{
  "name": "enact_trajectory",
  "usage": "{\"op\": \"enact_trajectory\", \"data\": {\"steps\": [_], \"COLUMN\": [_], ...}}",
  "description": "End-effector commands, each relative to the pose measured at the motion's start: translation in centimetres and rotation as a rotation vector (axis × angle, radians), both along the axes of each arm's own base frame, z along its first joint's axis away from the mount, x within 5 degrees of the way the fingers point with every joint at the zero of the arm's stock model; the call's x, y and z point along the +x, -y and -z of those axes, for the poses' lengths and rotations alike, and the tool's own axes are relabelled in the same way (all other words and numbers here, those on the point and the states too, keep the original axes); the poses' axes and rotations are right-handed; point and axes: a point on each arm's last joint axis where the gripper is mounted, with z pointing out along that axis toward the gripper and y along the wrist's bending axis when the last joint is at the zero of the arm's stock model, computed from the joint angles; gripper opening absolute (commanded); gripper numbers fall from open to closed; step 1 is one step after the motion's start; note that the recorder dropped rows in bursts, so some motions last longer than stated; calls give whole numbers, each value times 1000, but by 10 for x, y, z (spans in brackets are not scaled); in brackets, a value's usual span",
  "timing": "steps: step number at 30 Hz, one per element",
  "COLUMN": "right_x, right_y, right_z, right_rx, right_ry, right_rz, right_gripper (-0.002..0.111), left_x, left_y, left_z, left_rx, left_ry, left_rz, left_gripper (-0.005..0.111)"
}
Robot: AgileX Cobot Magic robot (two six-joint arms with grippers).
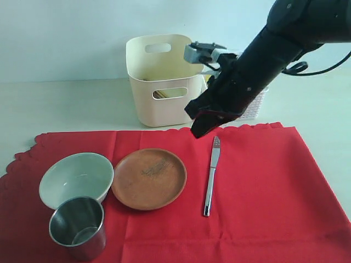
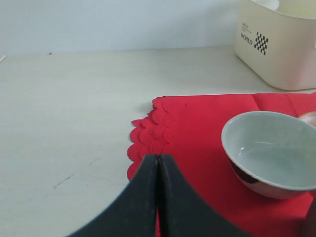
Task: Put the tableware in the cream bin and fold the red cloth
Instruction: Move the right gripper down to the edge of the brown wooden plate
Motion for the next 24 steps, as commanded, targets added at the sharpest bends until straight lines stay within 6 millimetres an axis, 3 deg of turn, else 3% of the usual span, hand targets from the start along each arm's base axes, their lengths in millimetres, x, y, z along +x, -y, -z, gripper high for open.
{"op": "enact_trajectory", "data": {"steps": [1, 8, 24], "right_x": [5, 12, 27], "right_y": [-5, -7, -4], "right_z": [28, 55, 95], "right_rx": [36, 13, 109], "right_ry": [-58, -70, -148], "right_rz": [-37, -28, -8], "right_gripper": [17, 36, 38], "left_x": [0, 0, 0], "left_y": [0, 0, 0], "left_z": [0, 0, 0], "left_rx": [-12, -12, -12], "left_ry": [11, 11, 11], "left_rz": [1, 1, 1], "left_gripper": [0, 0, 0]}}
